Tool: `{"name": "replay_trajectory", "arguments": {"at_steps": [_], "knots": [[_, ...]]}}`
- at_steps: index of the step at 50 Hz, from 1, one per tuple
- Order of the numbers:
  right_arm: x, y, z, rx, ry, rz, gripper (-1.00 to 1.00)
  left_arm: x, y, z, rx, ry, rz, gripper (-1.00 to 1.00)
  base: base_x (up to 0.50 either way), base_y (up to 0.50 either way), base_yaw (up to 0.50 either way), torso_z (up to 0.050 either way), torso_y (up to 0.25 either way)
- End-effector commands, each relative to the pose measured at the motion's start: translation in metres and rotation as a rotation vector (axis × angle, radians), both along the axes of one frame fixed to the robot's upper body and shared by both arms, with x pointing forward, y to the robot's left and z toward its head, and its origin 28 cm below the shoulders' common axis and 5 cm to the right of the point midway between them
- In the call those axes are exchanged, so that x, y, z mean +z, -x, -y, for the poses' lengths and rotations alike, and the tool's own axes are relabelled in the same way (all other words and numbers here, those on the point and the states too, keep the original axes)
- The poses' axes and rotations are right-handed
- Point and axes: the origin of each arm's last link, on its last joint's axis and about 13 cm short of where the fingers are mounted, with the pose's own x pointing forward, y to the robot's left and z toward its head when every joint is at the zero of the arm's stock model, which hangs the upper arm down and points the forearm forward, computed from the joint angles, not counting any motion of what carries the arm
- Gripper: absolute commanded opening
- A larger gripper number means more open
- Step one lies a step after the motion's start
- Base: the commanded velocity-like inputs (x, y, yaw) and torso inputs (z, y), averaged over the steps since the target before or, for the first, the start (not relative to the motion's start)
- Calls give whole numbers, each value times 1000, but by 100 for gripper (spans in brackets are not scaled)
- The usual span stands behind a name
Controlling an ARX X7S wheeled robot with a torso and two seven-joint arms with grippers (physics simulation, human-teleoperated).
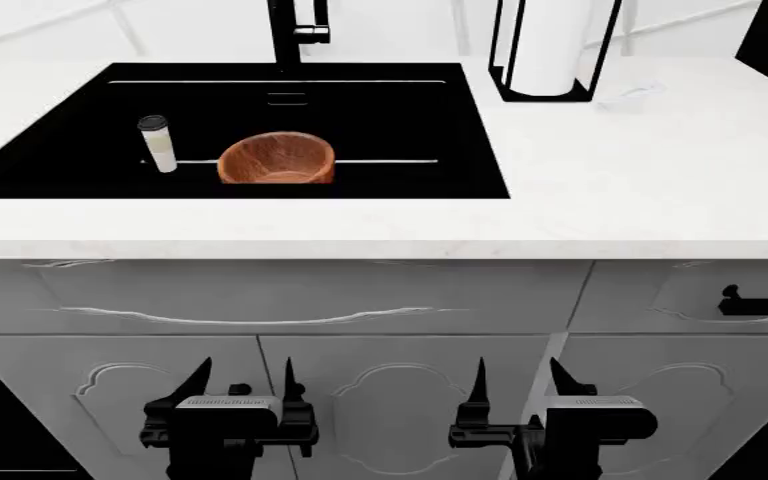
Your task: Pick the cup and bowl from the sink and place them on the counter for drying.
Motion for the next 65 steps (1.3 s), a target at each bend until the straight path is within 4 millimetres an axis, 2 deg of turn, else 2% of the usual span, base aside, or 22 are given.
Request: {"name": "replay_trajectory", "arguments": {"at_steps": [1,14,51,65], "knots": [[0,0,0,-1,-7,0,100,0,0,0,2,-1,1,100,0,0,0,0,0],[2,1,0,10,-31,16,100,0,-1,0,6,-5,1,100,0,0,0,0,0],[1,1,-1,20,-46,3,100,0,0,0,11,-7,2,100,0,500,0,0,0],[1,2,-2,33,-34,-6,100,0,-1,0,15,-1,1,100,0,52,0,0,0]]}}
